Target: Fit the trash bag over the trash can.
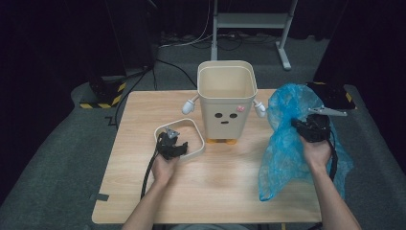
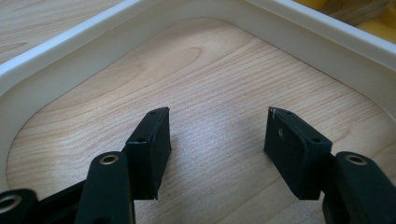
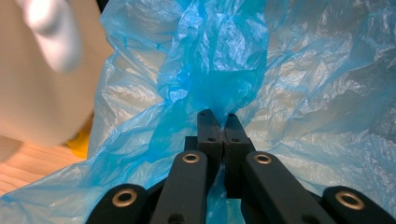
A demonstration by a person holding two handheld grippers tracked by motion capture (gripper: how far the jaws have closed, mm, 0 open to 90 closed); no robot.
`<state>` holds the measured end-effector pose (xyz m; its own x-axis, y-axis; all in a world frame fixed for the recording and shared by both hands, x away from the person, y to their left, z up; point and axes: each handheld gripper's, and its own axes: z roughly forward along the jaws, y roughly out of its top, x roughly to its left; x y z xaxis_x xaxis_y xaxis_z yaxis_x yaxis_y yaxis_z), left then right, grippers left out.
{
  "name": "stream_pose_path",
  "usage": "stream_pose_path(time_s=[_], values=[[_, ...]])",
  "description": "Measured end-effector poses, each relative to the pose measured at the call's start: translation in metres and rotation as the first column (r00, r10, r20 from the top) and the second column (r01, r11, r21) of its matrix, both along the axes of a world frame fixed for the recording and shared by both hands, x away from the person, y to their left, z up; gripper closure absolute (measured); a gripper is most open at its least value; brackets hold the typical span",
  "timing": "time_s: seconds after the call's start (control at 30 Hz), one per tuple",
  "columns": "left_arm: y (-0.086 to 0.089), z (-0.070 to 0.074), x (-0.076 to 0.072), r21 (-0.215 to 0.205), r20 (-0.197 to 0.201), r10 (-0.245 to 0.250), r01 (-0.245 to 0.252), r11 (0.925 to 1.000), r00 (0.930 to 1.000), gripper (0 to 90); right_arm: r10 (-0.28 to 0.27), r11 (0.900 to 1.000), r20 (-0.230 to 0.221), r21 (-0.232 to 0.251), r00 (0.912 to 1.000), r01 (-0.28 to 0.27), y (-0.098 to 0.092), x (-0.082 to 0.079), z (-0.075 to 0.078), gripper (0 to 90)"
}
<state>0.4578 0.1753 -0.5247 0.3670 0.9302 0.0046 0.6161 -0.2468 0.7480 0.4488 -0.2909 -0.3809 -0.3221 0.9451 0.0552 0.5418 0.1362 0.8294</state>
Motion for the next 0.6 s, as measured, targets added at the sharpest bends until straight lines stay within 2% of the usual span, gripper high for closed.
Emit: stream_pose_path(time_s=[0.3,0.5,0.6], values=[[0.000,0.000,0.000,0.001,0.004,0.000,0.000,1.0000,1.0000,40.8,0.040,0.999,0.037,0.009,0.9985,-0.040,0.006,-0.004,0.024,89.1],[0.000,-0.001,0.000,0.002,0.010,0.002,-0.002,1.0000,1.0000,40.8,0.063,0.997,0.050,0.033,0.9968,-0.065,0.010,-0.006,0.034,89.1],[0.000,-0.001,0.000,0.003,0.011,0.002,-0.002,1.0000,0.9999,40.7,0.072,0.997,0.051,0.030,0.9961,-0.074,0.012,-0.005,0.036,89.1]])
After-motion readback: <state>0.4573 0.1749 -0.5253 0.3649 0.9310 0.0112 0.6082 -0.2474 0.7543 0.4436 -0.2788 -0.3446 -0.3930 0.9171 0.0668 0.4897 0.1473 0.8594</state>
